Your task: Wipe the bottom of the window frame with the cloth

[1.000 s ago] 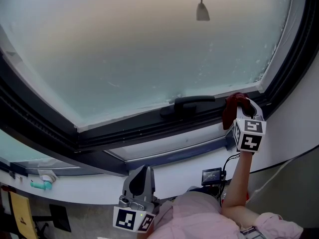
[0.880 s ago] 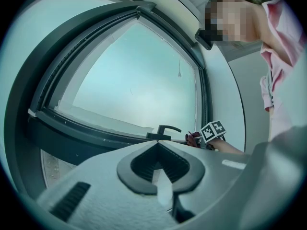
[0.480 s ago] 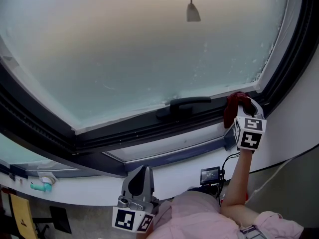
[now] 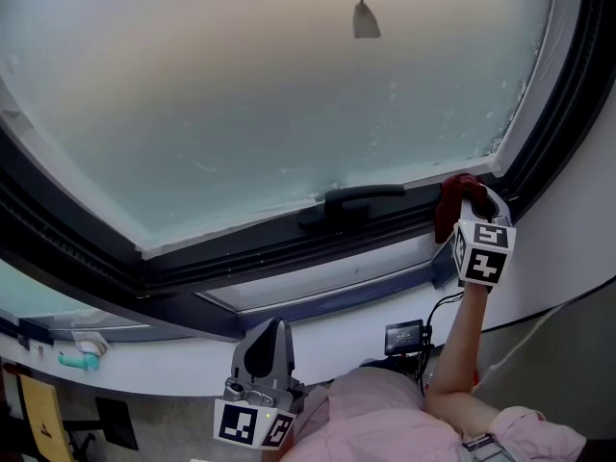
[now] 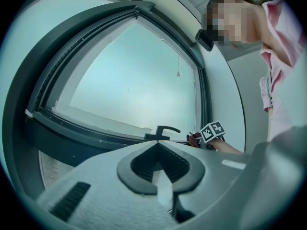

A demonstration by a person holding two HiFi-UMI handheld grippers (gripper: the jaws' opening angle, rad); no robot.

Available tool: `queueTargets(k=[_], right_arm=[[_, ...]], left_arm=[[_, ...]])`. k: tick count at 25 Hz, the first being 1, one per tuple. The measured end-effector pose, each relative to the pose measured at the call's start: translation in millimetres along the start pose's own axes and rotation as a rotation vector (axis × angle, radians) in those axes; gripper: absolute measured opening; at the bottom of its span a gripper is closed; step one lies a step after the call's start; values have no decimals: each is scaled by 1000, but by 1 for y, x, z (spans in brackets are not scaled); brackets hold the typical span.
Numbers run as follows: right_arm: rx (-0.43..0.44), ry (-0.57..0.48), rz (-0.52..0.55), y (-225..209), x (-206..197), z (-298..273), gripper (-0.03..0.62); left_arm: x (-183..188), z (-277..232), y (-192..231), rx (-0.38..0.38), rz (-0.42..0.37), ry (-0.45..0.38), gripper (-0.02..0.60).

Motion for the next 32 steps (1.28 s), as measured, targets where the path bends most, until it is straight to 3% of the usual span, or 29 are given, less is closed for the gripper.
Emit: queueTargets(k=[8,32], right_arm=[[-7,-13,-18,-6,2,-10,64],[-59,21,-15,-28,-12,-12,64]], left_arm=[[7,-2,2,0,-17,-36,2],[-4,-4,2,33,14,-9,2]])
Point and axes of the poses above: the fingertips, and each gripper's own axes: z backward along the fingers, y to its left, x out of its top, the point moved 5 cm from there along z, backward along the fingers, and after that the axes turned 14 degrees about z, right-handed, at the moved point
